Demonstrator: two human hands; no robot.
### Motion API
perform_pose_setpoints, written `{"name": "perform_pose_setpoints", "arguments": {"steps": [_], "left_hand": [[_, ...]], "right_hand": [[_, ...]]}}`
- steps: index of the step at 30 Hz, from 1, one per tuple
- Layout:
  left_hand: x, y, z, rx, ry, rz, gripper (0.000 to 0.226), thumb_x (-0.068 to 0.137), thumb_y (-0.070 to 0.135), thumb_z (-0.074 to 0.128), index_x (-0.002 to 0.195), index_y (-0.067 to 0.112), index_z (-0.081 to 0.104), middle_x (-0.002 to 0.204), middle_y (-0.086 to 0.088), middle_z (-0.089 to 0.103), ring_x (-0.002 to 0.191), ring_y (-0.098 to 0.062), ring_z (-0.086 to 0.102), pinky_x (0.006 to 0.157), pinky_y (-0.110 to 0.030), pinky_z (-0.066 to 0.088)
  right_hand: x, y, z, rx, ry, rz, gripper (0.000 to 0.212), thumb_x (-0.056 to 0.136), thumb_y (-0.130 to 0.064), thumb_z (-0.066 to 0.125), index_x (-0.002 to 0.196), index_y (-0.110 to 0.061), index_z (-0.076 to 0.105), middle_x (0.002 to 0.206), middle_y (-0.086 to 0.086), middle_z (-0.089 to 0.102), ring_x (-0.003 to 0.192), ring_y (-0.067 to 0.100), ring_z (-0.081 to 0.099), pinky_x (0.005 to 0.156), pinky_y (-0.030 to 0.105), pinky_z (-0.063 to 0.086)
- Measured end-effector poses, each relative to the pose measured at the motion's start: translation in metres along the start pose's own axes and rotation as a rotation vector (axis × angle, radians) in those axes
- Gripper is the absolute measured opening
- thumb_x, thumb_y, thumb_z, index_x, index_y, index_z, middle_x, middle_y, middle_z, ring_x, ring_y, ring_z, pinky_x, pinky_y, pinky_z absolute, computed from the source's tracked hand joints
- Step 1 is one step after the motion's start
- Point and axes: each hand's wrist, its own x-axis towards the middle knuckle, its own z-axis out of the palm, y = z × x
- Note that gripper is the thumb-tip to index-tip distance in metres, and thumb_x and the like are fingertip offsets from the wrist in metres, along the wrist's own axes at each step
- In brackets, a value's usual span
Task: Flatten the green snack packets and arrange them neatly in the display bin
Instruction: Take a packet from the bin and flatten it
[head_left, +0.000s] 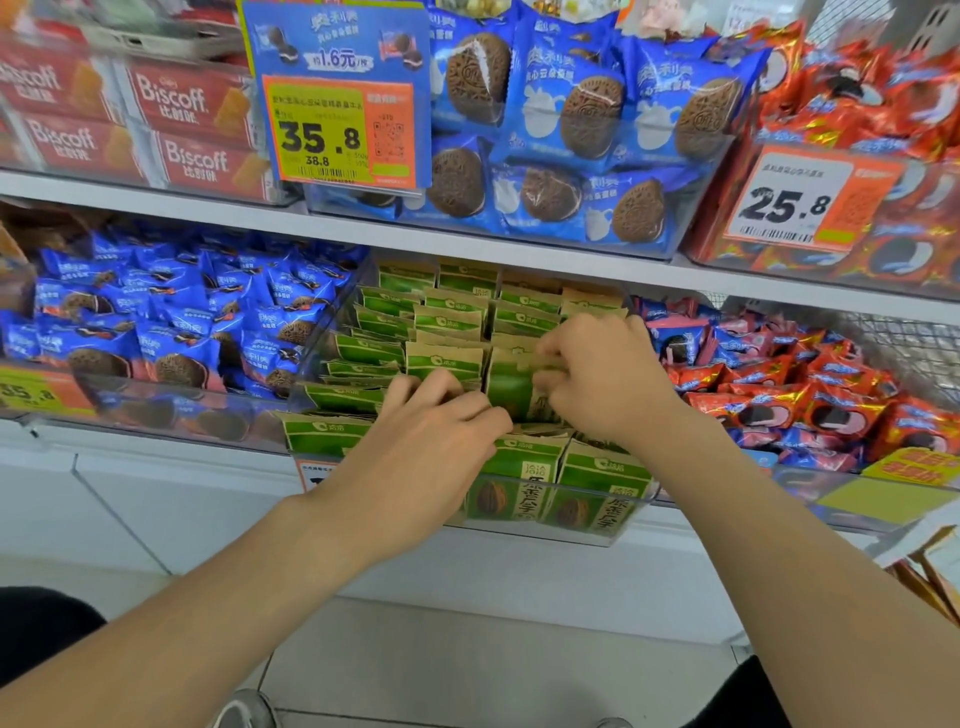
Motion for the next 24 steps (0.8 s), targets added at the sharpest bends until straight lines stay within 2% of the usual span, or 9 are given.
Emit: {"name": "perform_pose_setpoints", "arguments": {"steps": [1,3,7,11,13,15,18,20,24], "left_hand": [[0.000,0.000,-0.001,-0.005,-0.005,0.005,0.018,0.100,0.027,0.070,0.118,0.029,0.067,0.109,0.014,0.068,0.109,-0.022,0.052,0.085,-0.046,0.047],[0.000,-0.001,-0.003,-0.022,-0.029,0.011,0.020,0.102,0.032,0.064,0.122,0.031,0.066,0.113,0.016,0.067,0.111,-0.020,0.050,0.087,-0.044,0.045],[0.001,-0.004,-0.008,-0.092,-0.083,0.004,0.030,0.104,0.040,0.055,0.132,0.034,0.064,0.120,0.019,0.067,0.116,-0.017,0.048,0.092,-0.042,0.042],[0.009,0.000,-0.022,-0.303,0.041,-0.121,0.026,0.096,0.029,0.063,0.119,0.024,0.075,0.109,0.013,0.069,0.100,-0.007,0.062,0.091,-0.032,0.055],[0.013,0.003,-0.029,-0.417,0.194,-0.253,0.019,0.094,0.019,0.063,0.109,0.019,0.074,0.101,0.012,0.069,0.092,-0.003,0.064,0.085,-0.026,0.056],[0.016,0.009,-0.037,-0.522,0.355,-0.350,0.012,0.096,0.008,0.062,0.104,0.015,0.068,0.096,0.007,0.068,0.090,-0.007,0.065,0.079,-0.022,0.052],[0.020,0.021,-0.049,-0.713,0.448,-0.433,0.008,0.106,0.007,0.055,0.108,0.015,0.057,0.089,0.003,0.065,0.078,-0.009,0.062,0.067,-0.015,0.043],[0.024,0.026,-0.054,-0.819,0.467,-0.466,0.008,0.110,0.010,0.050,0.113,0.015,0.054,0.088,0.001,0.062,0.069,-0.011,0.056,0.064,-0.021,0.043],[0.030,0.029,-0.061,-1.060,0.417,-0.576,0.008,0.112,0.015,0.049,0.117,0.021,0.051,0.089,-0.017,0.067,0.063,-0.023,0.057,0.056,-0.038,0.048]], "right_hand": [[0.000,0.002,-0.002,0.076,0.079,0.015,0.022,0.097,-0.024,0.069,0.079,-0.033,0.061,0.072,-0.013,0.053,0.084,0.024,0.059,0.097,0.042,0.044],[-0.002,0.006,-0.008,0.239,0.253,0.024,0.005,0.097,-0.024,0.071,0.094,-0.024,0.068,0.073,-0.007,0.062,0.068,0.017,0.057,0.082,0.032,0.043],[-0.015,0.007,-0.021,0.437,0.543,-0.018,0.010,0.101,-0.018,0.069,0.102,-0.019,0.059,0.075,-0.014,0.059,0.067,0.002,0.057,0.063,0.014,0.035],[-0.025,0.009,-0.028,0.503,0.772,-0.034,0.012,0.105,-0.018,0.062,0.112,-0.009,0.059,0.083,-0.002,0.061,0.069,0.017,0.053,0.063,0.026,0.037],[-0.030,0.005,-0.034,0.551,0.845,-0.037,0.014,0.107,-0.017,0.060,0.116,-0.006,0.057,0.078,-0.008,0.055,0.065,0.014,0.051,0.059,0.022,0.035],[-0.035,-0.001,-0.036,0.625,0.857,-0.039,0.015,0.108,-0.017,0.058,0.118,-0.007,0.054,0.073,-0.013,0.052,0.061,0.012,0.051,0.056,0.021,0.036],[-0.041,-0.016,-0.033,0.721,0.708,-0.069,0.009,0.107,-0.019,0.059,0.114,-0.015,0.059,0.063,-0.003,0.055,0.053,0.017,0.051,0.053,0.038,0.039],[-0.046,-0.026,-0.029,0.723,0.615,-0.069,0.005,0.105,-0.018,0.062,0.110,-0.018,0.063,0.062,-0.003,0.061,0.053,0.014,0.055,0.055,0.037,0.042],[-0.055,-0.042,-0.027,0.919,0.475,0.092,0.007,0.106,-0.022,0.061,0.106,-0.020,0.067,0.082,-0.001,0.077,0.073,0.017,0.074,0.069,0.047,0.060]]}}
